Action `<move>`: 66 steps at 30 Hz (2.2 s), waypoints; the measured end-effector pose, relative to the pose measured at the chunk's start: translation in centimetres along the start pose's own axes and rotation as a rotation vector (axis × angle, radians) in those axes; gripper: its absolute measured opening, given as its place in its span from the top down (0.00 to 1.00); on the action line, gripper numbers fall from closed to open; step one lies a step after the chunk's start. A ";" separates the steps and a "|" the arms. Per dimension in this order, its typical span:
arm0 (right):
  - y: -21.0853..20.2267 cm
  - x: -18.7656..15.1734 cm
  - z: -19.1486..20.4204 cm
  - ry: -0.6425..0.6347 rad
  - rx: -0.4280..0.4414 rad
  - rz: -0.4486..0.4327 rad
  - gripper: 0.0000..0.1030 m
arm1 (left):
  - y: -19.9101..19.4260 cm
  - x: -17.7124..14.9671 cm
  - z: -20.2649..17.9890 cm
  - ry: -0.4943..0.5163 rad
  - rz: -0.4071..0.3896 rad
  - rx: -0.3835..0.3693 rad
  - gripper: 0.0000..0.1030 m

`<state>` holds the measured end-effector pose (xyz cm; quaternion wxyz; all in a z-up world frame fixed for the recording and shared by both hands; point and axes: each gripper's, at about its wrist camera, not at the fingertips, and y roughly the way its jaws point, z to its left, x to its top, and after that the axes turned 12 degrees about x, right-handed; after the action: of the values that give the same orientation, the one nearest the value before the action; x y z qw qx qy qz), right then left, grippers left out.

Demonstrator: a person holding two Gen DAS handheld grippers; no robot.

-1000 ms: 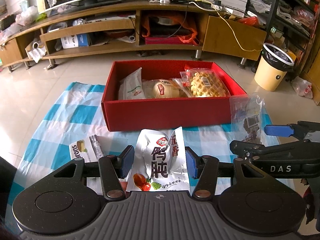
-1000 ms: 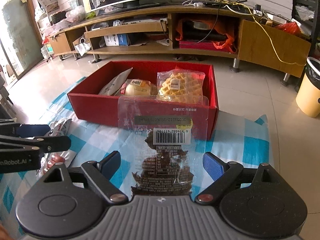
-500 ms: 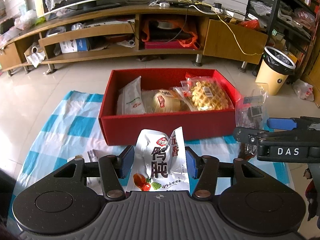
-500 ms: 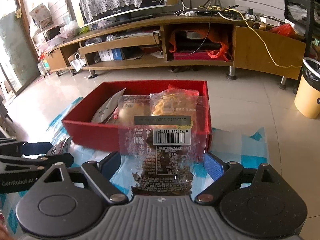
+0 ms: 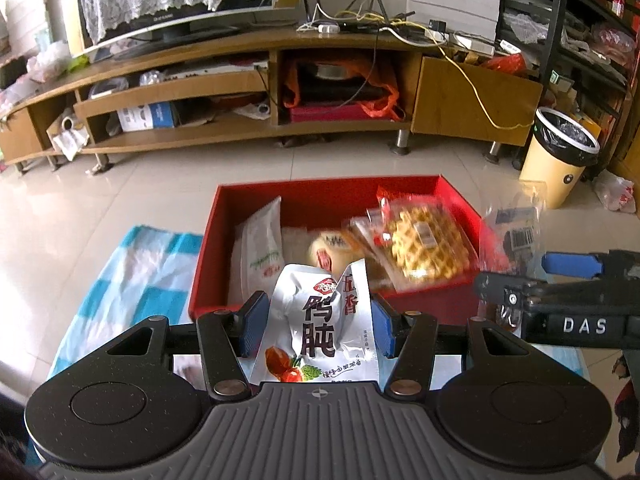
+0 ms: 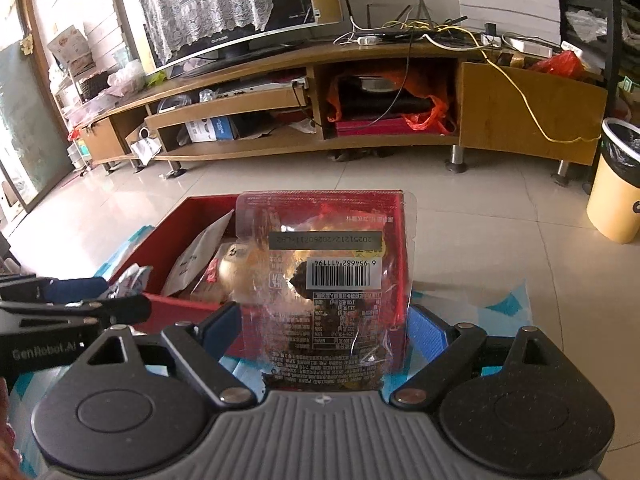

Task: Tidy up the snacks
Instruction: 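Lift the white pouch and jerky bag and carry both over the red box, then open left tool to drop the pouch while right tool drops the jerky bag, then move left tool to the Kaprons wafer packet while right tool approaches the sausage pack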

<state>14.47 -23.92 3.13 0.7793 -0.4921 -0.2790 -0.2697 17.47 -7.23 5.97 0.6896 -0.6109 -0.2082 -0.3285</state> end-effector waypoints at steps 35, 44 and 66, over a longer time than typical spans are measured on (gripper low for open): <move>3.6 3.9 -0.3 -0.022 -0.014 -0.044 0.19 | 3.6 3.1 1.5 0.005 -0.001 0.124 0.17; 1.7 1.2 4.1 -0.074 0.041 -0.006 0.19 | 0.9 -1.0 6.5 0.014 0.047 0.165 0.14; 3.0 -4.6 8.6 -0.169 0.106 0.155 0.19 | 7.4 -6.1 9.5 -0.164 0.342 0.200 0.32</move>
<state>11.85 -14.20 1.14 0.7963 -0.4913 -0.3188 -0.1512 19.57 3.53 -1.86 0.7733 -0.5904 -0.1888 -0.1335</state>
